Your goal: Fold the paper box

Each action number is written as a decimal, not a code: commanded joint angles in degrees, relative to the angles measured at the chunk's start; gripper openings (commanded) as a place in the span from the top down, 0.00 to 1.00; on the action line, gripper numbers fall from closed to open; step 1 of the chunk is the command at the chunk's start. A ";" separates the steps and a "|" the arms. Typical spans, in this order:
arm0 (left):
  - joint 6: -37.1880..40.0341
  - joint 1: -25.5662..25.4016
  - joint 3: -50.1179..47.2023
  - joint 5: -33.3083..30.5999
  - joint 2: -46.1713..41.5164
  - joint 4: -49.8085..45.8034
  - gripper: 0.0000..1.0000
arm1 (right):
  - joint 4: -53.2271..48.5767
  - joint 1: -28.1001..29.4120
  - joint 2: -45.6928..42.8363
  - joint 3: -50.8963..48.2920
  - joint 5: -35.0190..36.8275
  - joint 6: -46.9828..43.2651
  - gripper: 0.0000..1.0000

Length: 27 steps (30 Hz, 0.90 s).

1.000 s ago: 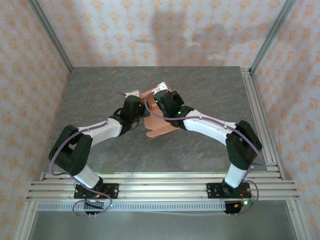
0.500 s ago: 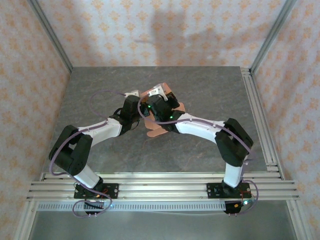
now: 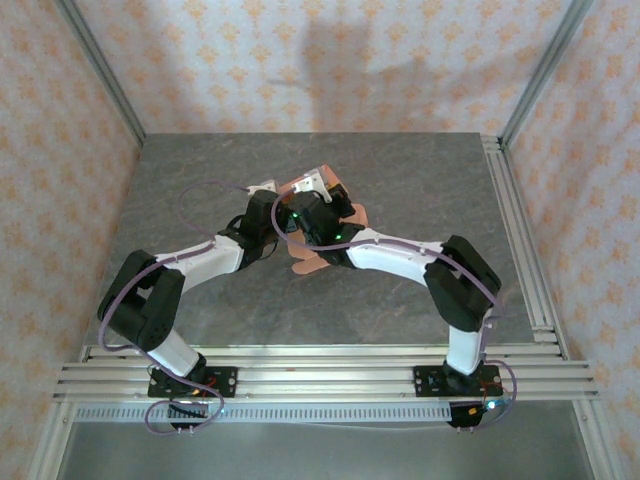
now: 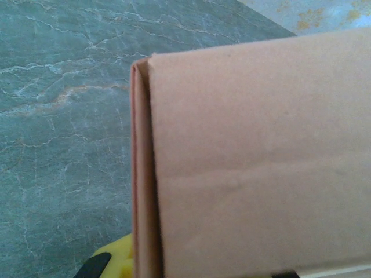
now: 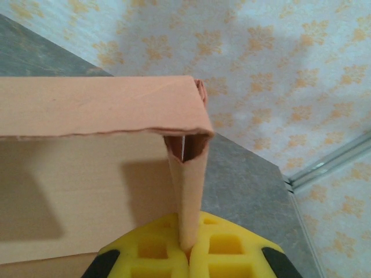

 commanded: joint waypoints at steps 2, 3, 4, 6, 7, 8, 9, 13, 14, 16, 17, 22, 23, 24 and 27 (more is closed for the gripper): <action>1.39 -1.23 2.54 3.64 -2.19 1.55 1.00 | -2.11 0.30 -5.85 -1.86 -12.58 3.28 0.87; 1.73 -1.33 2.62 3.62 -2.27 1.24 1.00 | -2.12 0.31 -7.01 -2.38 -13.97 3.49 0.85; 2.05 -1.27 2.71 3.55 -2.32 0.87 1.00 | -2.21 0.28 -8.32 -3.11 -16.18 3.63 0.80; 2.54 -1.29 3.00 3.14 -2.45 0.10 1.00 | -2.57 0.02 -10.56 -4.21 -19.66 3.92 0.72; 2.67 -1.25 3.17 3.09 -2.44 -0.24 1.00 | -3.03 -0.11 -11.55 -4.75 -21.52 4.03 0.66; 2.76 -1.22 3.28 3.02 -2.47 -0.46 1.00 | -3.28 -0.28 -12.42 -5.15 -22.71 4.03 0.61; 2.89 -1.16 3.34 3.08 -2.45 -0.58 1.00 | -4.00 -0.57 -13.46 -5.69 -24.53 3.96 0.53; 3.20 -1.19 3.56 3.17 -2.28 -0.85 1.00 | -8.21 -2.81 -18.98 -7.76 -35.34 4.18 0.29; 3.37 -1.13 3.51 3.26 -2.20 -0.84 1.00 | -9.20 -3.80 -20.63 -8.35 -38.54 4.53 0.26; 3.73 -1.00 3.60 3.98 -1.95 -0.80 1.00 | -11.50 -6.19 -24.13 -9.57 -45.73 5.20 0.22; 3.94 -1.01 3.74 4.48 -1.77 -0.62 1.00 | -12.12 -7.32 -25.53 -10.18 -48.23 5.63 0.22; 1.93 -0.42 4.30 6.59 -0.36 0.04 1.00 | -11.27 -15.16 -32.22 -14.38 -61.03 13.94 0.19; 1.15 -0.24 4.25 7.47 -0.03 0.85 1.00 | -9.90 -16.75 -33.37 -15.61 -63.59 16.22 0.19; 0.33 0.12 4.09 8.70 0.33 1.81 1.00 | -7.89 -18.53 -34.70 -17.55 -66.74 18.38 0.19; -1.10 0.54 3.33 10.24 0.60 4.33 1.00 | -3.43 -23.74 -37.43 -22.14 -72.91 23.67 0.19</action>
